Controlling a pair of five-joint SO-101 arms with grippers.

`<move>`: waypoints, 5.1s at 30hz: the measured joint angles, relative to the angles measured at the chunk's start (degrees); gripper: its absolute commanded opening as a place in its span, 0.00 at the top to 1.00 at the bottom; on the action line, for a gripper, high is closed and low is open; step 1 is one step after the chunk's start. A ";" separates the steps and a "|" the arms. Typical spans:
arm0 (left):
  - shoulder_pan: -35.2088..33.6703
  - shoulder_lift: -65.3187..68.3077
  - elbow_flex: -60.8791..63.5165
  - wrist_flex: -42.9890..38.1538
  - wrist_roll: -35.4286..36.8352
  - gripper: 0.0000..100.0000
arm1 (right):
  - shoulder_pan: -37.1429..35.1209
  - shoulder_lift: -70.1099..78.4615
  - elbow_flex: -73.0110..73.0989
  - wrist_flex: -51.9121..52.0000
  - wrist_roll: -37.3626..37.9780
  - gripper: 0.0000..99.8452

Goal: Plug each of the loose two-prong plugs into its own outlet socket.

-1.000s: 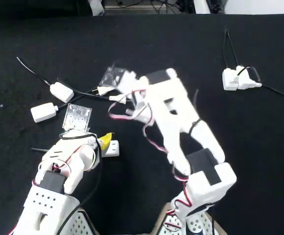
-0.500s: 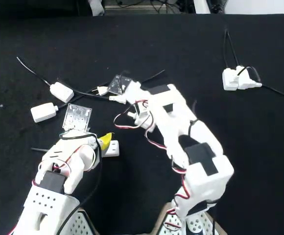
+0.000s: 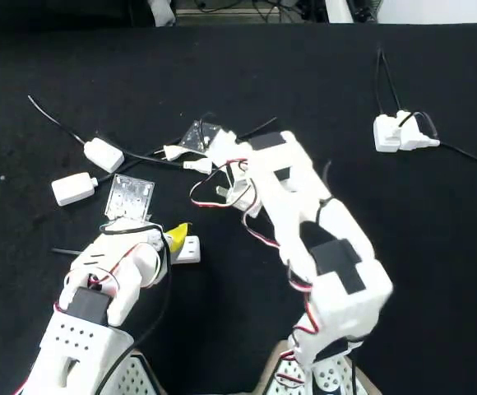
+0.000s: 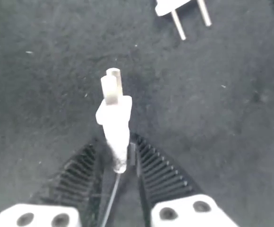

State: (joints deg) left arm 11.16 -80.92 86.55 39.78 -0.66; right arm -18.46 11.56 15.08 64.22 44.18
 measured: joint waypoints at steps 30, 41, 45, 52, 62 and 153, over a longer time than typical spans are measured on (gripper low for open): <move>-0.18 0.00 -6.77 0.09 8.35 0.77 | -17.41 -28.22 17.67 -2.37 -10.90 0.99; -0.26 -0.26 -5.19 0.00 6.33 0.77 | -17.41 -33.76 17.76 -0.35 -11.25 0.99; -0.26 0.00 -5.10 0.00 6.33 0.77 | -17.41 -37.80 17.76 0.18 -13.19 0.99; -0.44 0.00 -5.10 0.00 6.33 0.77 | -17.41 -38.33 19.43 0.18 -13.80 0.99; -2.99 0.00 -5.10 0.09 6.42 0.77 | -18.81 -38.33 22.15 0.09 -14.59 0.99; -2.90 0.00 -2.02 0.09 6.42 0.77 | -6.42 -4.48 7.65 0.70 -7.12 0.99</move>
State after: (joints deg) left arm 8.26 -80.92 84.53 39.87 5.76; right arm -24.88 7.08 22.73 64.92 37.05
